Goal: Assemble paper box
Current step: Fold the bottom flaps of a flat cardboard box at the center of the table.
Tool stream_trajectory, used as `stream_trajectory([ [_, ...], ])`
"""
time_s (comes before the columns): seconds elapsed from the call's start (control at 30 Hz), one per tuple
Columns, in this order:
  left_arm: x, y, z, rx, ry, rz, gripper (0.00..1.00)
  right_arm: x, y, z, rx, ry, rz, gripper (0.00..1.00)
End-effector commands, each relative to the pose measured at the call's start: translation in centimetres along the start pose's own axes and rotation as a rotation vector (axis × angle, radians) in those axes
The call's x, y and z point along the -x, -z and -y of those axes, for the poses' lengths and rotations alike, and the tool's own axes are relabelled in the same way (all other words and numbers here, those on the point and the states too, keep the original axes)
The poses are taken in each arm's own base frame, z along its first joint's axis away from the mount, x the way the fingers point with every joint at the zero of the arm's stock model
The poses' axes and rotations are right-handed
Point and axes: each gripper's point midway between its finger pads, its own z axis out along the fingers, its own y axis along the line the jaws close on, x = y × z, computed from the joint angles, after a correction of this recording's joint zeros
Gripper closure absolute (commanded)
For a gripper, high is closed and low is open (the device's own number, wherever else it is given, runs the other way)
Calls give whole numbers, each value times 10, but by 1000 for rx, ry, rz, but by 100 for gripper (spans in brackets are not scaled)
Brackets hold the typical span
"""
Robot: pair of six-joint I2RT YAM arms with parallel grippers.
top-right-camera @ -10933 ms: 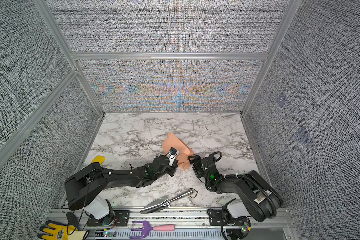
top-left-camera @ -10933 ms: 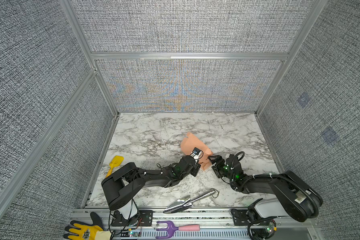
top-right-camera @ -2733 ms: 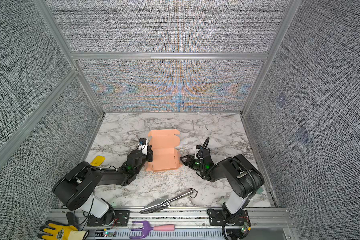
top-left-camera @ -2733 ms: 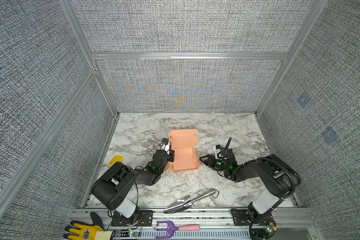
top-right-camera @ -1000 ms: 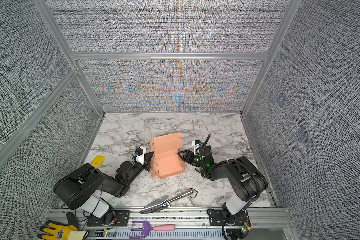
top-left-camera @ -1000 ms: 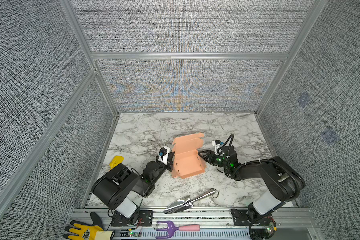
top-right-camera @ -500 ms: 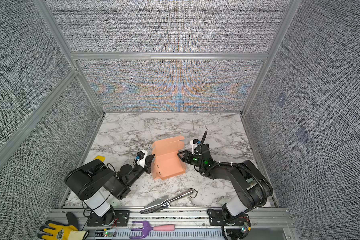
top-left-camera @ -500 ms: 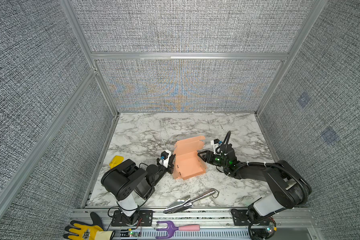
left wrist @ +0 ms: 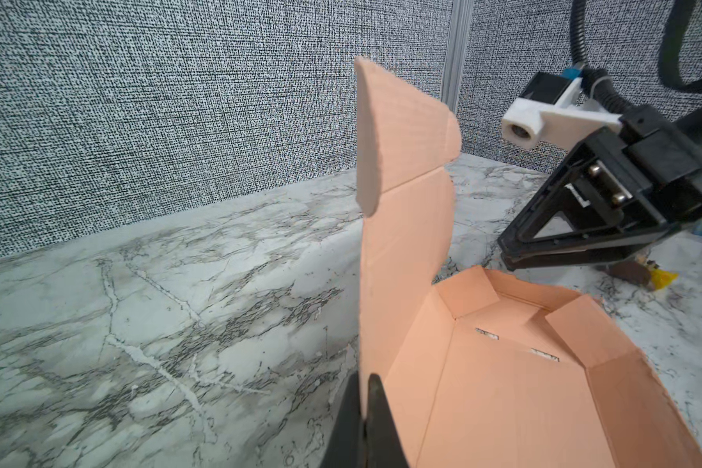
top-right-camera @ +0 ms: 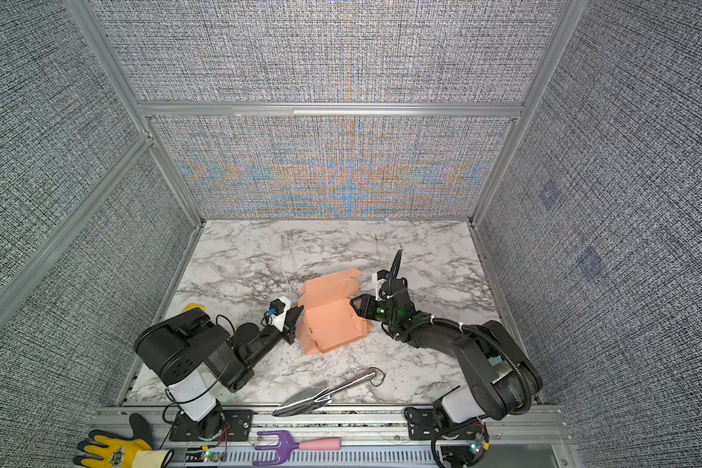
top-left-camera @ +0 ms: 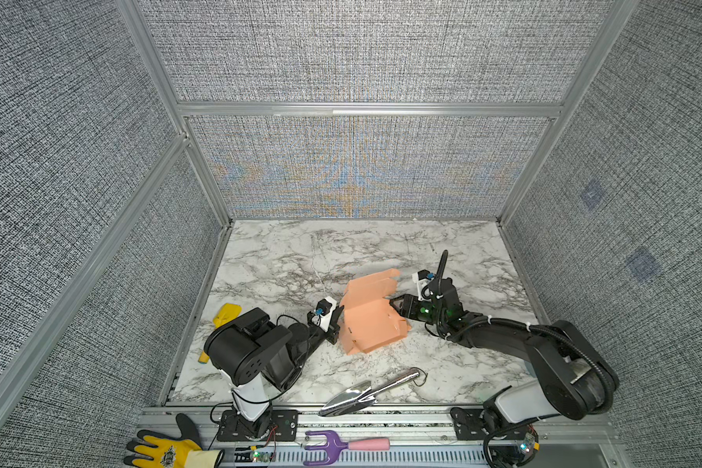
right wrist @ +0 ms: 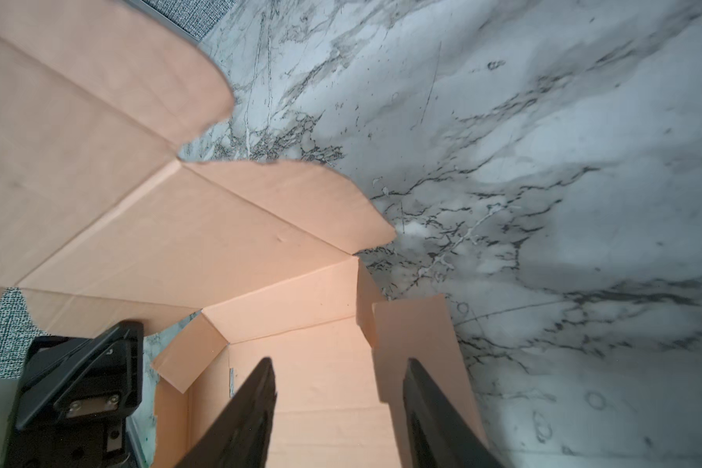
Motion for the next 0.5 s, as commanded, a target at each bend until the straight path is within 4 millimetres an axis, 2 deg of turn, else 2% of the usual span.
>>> stream_trajectory([
  [0.0, 37, 1, -6, 34, -9, 152, 100, 5, 8, 13, -62, 23, 7, 47],
  [0.2, 40, -2, -11, 61, -13, 162, 100, 5, 18, 36, -55, -44, -7, 46],
  [0.3, 44, -4, -11, 62, -17, 173, 100, -3, 15, 45, -35, -86, -39, 46],
  [0.47, 47, -6, -11, 60, 5, 185, 100, -15, 3, 43, 36, -119, -83, 46],
])
